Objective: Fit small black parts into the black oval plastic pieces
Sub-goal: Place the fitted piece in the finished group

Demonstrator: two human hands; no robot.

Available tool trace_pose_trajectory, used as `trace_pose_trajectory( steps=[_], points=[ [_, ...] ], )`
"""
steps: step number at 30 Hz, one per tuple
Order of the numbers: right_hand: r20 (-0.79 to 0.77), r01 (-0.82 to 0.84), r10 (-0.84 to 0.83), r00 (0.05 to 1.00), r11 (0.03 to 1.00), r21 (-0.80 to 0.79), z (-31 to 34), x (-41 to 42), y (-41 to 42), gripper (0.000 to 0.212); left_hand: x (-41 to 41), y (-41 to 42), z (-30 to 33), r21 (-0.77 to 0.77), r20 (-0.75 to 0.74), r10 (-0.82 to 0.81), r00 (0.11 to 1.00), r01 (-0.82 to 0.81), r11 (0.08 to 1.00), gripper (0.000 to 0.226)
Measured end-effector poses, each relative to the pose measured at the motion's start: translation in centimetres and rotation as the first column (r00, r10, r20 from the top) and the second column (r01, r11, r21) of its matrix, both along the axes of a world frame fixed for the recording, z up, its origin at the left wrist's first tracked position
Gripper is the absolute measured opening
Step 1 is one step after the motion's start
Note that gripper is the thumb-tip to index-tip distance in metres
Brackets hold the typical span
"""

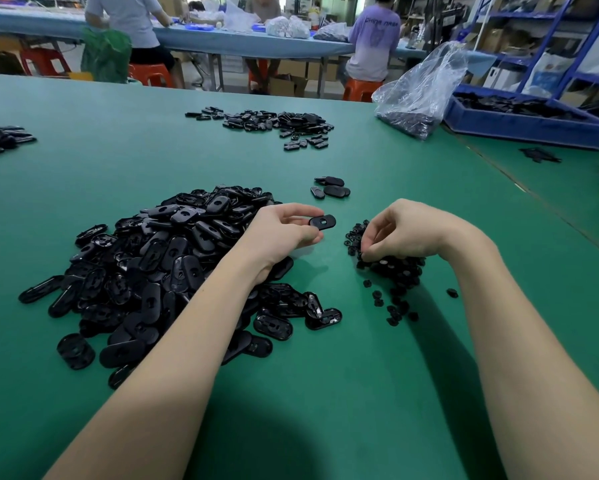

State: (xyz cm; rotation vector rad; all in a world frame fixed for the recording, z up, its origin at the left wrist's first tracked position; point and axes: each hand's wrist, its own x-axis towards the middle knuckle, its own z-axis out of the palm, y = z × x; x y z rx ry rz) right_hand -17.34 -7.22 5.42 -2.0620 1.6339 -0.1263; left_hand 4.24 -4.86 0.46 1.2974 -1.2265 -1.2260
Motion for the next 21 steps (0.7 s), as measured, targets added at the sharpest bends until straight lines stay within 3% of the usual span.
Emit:
trace_pose_trajectory(
  steps=[7, 12, 21],
  points=[
    [0.188, 0.062, -0.052, 0.981, 0.997, -0.046, -0.25, 0.24, -0.29, 0.005, -0.03, 0.06, 0.13, 0.005, 0.008, -0.003, 1.0, 0.003, 1.0, 0.031],
    [0.09, 0.06, -0.059, 0.994, 0.998, -0.006, -0.54, 0.11, -0.17, 0.008, 0.01, 0.0, 0.07, 0.019, 0.009, 0.001, 1.0, -0.001, 1.0, 0.03],
    [0.118, 0.061, -0.059, 0.991, 0.998, -0.01, -0.19, -0.26, -0.18, 0.011, -0.14, 0.07, 0.04, 0.038, -0.066, -0.001, 0.998, 0.003, 0.999, 0.025]
  ],
)
